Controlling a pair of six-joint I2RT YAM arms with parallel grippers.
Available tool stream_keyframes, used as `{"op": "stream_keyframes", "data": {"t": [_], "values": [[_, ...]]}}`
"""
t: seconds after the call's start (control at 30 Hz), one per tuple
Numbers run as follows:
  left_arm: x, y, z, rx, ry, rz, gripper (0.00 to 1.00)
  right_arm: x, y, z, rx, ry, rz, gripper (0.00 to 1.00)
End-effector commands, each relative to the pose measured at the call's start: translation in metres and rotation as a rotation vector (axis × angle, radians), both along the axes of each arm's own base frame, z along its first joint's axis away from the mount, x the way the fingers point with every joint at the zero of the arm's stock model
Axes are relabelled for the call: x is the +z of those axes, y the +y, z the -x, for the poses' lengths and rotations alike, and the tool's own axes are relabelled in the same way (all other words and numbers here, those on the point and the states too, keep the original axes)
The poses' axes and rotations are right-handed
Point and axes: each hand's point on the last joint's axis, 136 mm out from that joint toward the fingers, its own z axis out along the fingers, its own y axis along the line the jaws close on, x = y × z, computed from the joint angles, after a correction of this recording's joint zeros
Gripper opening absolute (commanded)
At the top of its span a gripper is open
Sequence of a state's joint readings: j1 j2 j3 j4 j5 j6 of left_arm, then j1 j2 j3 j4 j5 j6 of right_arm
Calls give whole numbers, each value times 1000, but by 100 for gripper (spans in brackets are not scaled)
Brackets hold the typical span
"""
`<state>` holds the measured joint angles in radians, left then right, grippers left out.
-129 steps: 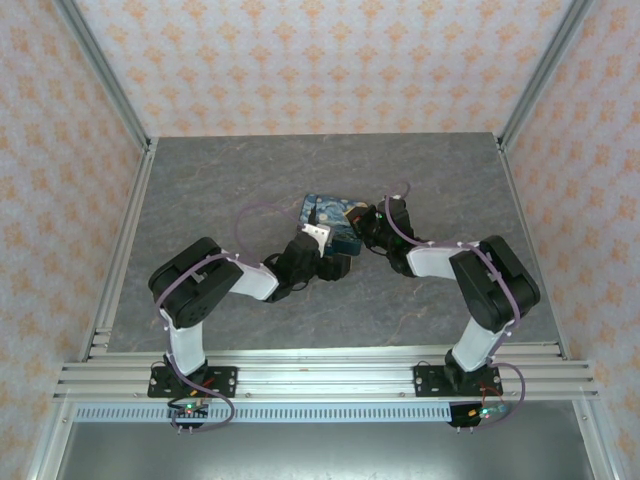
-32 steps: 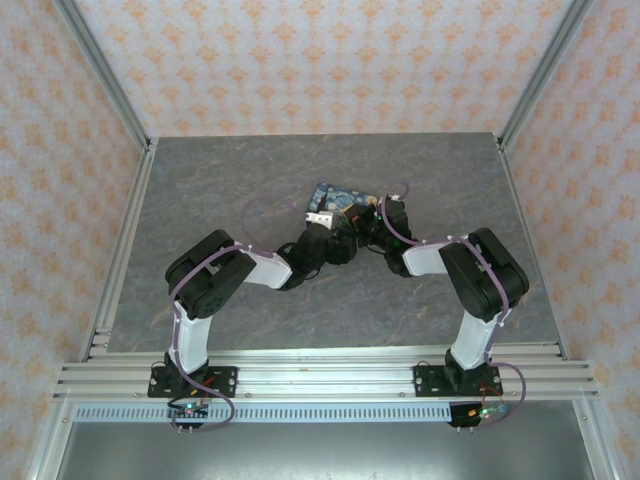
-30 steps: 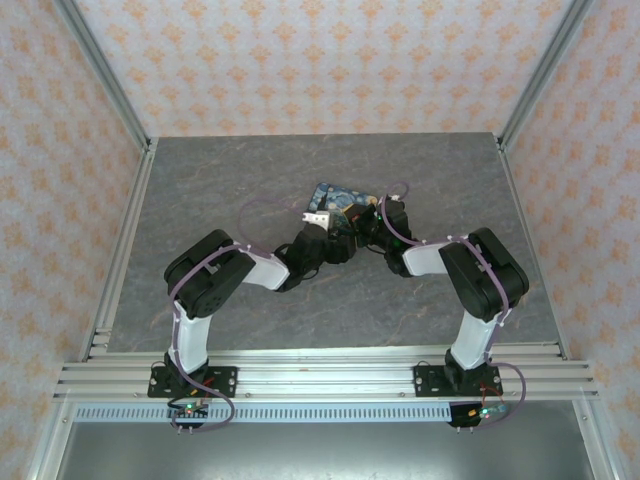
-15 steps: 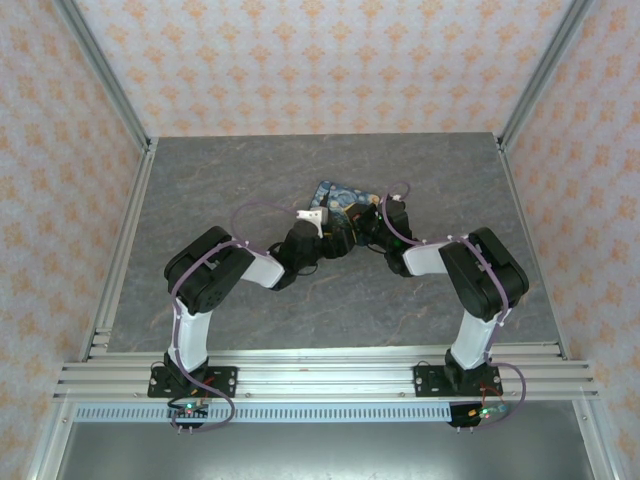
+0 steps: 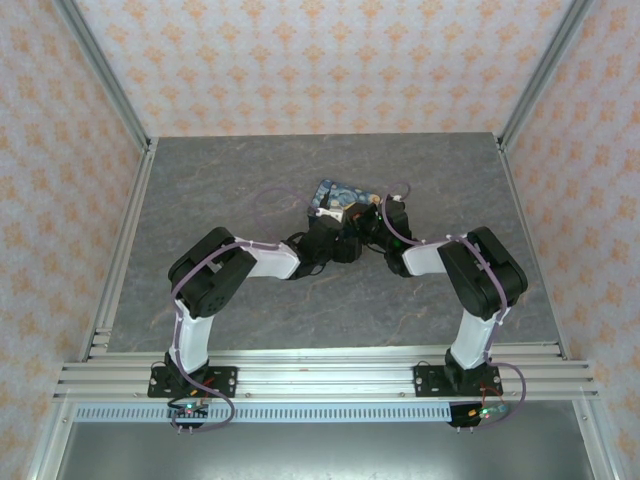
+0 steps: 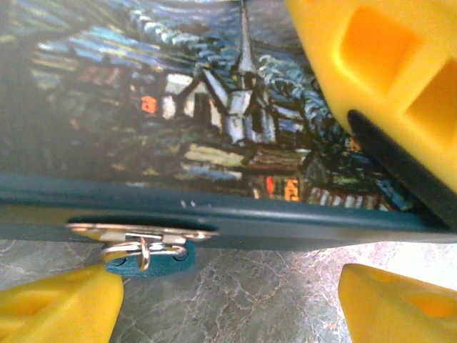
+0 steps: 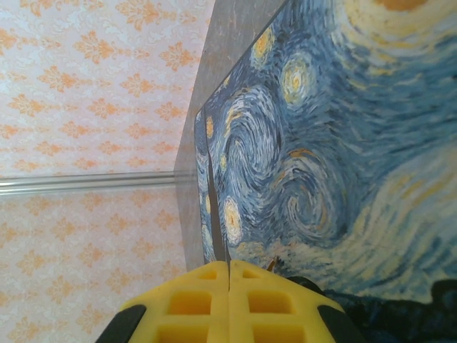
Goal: Unlock a padlock with a key
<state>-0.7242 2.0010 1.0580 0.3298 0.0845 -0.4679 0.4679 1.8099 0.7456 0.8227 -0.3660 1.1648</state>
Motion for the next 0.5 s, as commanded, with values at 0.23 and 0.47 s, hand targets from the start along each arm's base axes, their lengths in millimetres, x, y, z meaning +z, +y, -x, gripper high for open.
{"op": "stream_keyframes", "data": {"t": [0.23,0.47], "values": [[17,-9,-8,-21,-74,278,77,-50,3,25,52,146,75,0],[23,-1,-9,43,-56,508,75,-53,2,25,51,149,79,0]]}}
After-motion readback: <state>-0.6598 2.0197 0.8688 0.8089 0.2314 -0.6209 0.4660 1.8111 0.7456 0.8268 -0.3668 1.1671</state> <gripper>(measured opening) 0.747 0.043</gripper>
